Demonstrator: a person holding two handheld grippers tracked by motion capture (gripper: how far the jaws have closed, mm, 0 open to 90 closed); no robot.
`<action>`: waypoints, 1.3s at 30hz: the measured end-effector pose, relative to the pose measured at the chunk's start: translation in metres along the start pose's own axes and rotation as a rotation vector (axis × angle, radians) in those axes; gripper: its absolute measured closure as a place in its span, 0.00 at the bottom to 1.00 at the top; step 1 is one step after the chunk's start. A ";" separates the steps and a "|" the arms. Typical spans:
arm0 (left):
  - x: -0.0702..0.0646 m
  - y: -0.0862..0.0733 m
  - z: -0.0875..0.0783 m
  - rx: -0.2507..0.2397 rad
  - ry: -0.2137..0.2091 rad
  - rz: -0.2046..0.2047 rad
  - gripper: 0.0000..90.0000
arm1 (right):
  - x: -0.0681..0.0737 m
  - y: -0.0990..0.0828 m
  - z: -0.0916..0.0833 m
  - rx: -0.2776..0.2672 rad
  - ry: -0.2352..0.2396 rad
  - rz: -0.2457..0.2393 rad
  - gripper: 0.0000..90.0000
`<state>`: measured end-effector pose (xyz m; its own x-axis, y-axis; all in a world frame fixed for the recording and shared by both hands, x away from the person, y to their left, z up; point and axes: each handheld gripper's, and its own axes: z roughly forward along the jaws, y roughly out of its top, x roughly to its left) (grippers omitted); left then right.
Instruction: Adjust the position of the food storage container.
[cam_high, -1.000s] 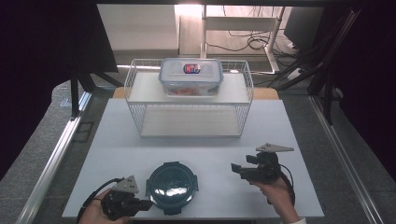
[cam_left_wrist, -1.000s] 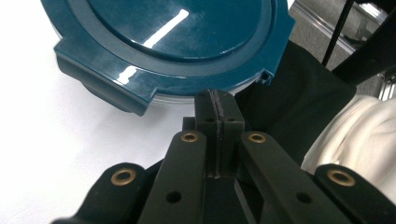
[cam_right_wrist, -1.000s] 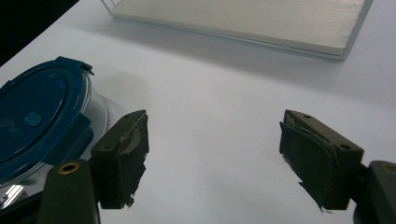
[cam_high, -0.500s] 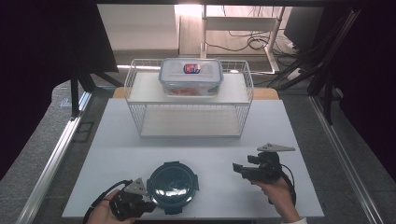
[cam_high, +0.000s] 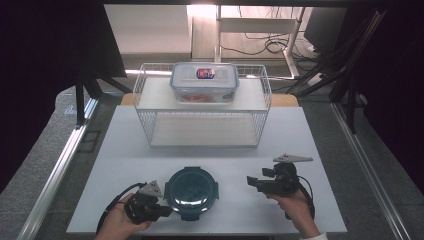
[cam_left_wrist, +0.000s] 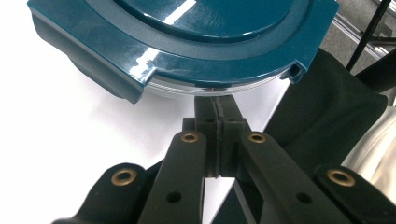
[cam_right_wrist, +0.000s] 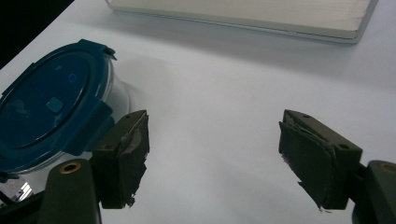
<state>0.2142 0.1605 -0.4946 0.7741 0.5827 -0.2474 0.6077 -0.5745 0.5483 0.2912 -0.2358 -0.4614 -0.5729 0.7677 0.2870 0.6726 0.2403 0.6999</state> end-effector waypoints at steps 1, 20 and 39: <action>0.001 0.003 0.002 -0.004 -0.001 0.000 1.00 | 0.000 0.000 0.000 -0.001 0.001 0.001 0.27; 0.010 0.039 0.022 -0.003 -0.032 0.014 1.00 | 0.002 0.000 0.001 0.010 0.010 -0.004 0.28; 0.012 0.040 0.022 -0.028 -0.029 -0.008 1.00 | 0.000 0.001 -0.003 0.001 0.008 0.005 0.28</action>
<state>0.2515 0.1315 -0.4932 0.7745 0.5699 -0.2745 0.6086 -0.5533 0.5687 0.2904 -0.2378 -0.4590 -0.5729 0.7644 0.2958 0.6762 0.2367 0.6977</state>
